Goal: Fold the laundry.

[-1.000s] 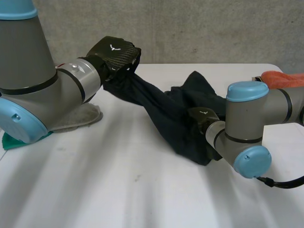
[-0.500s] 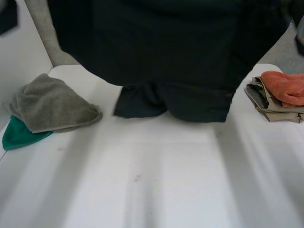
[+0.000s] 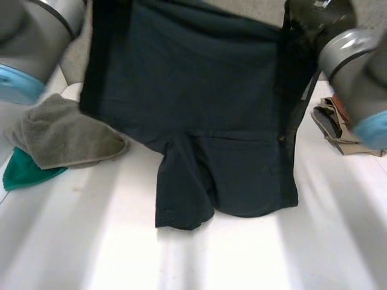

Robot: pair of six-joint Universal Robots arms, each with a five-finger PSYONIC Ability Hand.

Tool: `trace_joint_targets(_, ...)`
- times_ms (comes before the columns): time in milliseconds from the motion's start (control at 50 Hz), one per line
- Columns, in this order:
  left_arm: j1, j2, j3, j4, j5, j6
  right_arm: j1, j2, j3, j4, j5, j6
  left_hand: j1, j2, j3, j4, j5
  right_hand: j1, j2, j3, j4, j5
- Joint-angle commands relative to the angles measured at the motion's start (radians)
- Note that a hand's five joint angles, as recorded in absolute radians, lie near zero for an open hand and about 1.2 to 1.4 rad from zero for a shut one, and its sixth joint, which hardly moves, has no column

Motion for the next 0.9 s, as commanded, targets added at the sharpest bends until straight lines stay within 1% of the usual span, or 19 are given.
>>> trace_joint_targets(20,0.002,-0.291,0.214,0.026,-0.012,-0.007,0.041,0.202,-0.022,-0.277,0.11,-0.096,0.229,0.198,0.204,0.195,0.234,0.267,0.224,0.207,0.201,0.216)
trace_joint_targets(40,0.003,-0.327,0.251,0.008,-0.029,-0.011,0.051,0.228,-0.025,-0.329,0.116,-0.139,0.229,0.198,0.204,0.195,0.234,0.267,0.224,0.207,0.201,0.216)
trace_joint_targets(100,0.007,-0.361,0.297,-0.012,-0.052,-0.019,0.056,0.253,-0.032,-0.406,0.116,-0.188,0.229,0.198,0.204,0.195,0.234,0.267,0.224,0.207,0.201,0.216)
trace_joint_targets(120,0.01,-0.368,0.329,-0.009,-0.06,-0.02,0.058,0.269,-0.06,-0.481,0.113,-0.202,0.229,0.198,0.204,0.195,0.234,0.267,0.224,0.207,0.201,0.216)
trace_joint_targets(160,0.013,-0.367,0.369,0.008,-0.067,-0.02,0.058,0.288,-0.098,-0.566,0.116,-0.213,0.229,0.198,0.204,0.195,0.234,0.267,0.224,0.207,0.201,0.216)
trace_joint_targets(200,0.017,-0.352,0.435,0.057,-0.087,-0.02,0.055,0.3,-0.156,-0.682,0.121,-0.227,0.229,0.198,0.204,0.195,0.234,0.267,0.224,0.207,0.201,0.216)
trace_joint_targets(280,0.023,-0.264,0.472,0.136,-0.13,-0.045,0.053,0.276,-0.239,-0.822,0.13,-0.236,0.229,0.198,0.204,0.195,0.234,0.267,0.224,0.207,0.201,0.216)
trace_joint_targets(340,0.025,-0.188,0.446,0.214,-0.137,-0.098,0.059,0.247,-0.278,-0.87,0.128,-0.224,0.229,0.198,0.204,0.195,0.234,0.267,0.224,0.207,0.201,0.216)
trace_joint_targets(400,0.025,-0.134,0.406,0.261,-0.126,-0.138,0.064,0.228,-0.288,-0.854,0.125,-0.205,0.229,0.198,0.204,0.195,0.234,0.267,0.224,0.207,0.201,0.216)
trace_joint_targets(480,0.03,-0.08,0.308,0.29,-0.107,-0.172,0.068,0.214,-0.278,-0.773,0.119,-0.19,0.229,0.198,0.204,0.195,0.234,0.267,0.224,0.207,0.201,0.216)
trace_joint_targets(520,0.034,-0.065,0.239,0.295,-0.097,-0.175,0.068,0.211,-0.247,-0.706,0.122,-0.19,0.229,0.198,0.204,0.195,0.234,0.267,0.224,0.207,0.201,0.216)
trace_joint_targets(540,0.037,-0.062,0.19,0.296,-0.092,-0.174,0.07,0.207,-0.215,-0.657,0.122,-0.19,0.229,0.198,0.204,0.195,0.234,0.267,0.224,0.207,0.201,0.216)
trace_joint_targets(600,0.042,-0.057,0.107,0.292,-0.087,-0.169,0.07,0.196,-0.152,-0.592,0.122,-0.188,0.229,0.198,0.204,0.195,0.234,0.267,0.224,0.207,0.201,0.216)
trace_joint_targets(640,0.046,-0.056,0.007,0.289,-0.083,-0.162,0.071,0.185,-0.071,-0.552,0.122,-0.19,0.229,0.198,0.204,0.195,0.234,0.267,0.224,0.207,0.201,0.216)
trace_joint_targets(680,0.046,-0.054,-0.071,0.285,-0.078,-0.157,0.073,0.179,-0.011,-0.531,0.122,-0.19,0.229,0.198,0.204,0.195,0.234,0.267,0.224,0.207,0.201,0.216)
trace_joint_targets(700,0.043,-0.052,-0.15,0.279,-0.069,-0.154,0.075,0.174,0.048,-0.519,0.119,-0.188,0.229,0.198,0.204,0.195,0.234,0.267,0.224,0.207,0.201,0.216)
trace_joint_targets(760,0.042,-0.049,-0.278,0.267,-0.045,-0.143,0.076,0.174,0.138,-0.5,0.115,-0.19,0.229,0.198,0.204,0.195,0.234,0.267,0.224,0.207,0.201,0.216)
trace_joint_targets(780,0.039,-0.045,-0.359,0.258,-0.026,-0.134,0.079,0.179,0.193,-0.494,0.11,-0.191,0.229,0.198,0.204,0.195,0.234,0.267,0.224,0.207,0.201,0.216)
trace_joint_targets(900,0.023,-0.019,-0.605,0.216,0.02,-0.087,0.079,0.205,0.35,-0.466,0.084,-0.196,0.229,0.198,0.204,0.195,0.234,0.267,0.224,0.207,0.201,0.216)
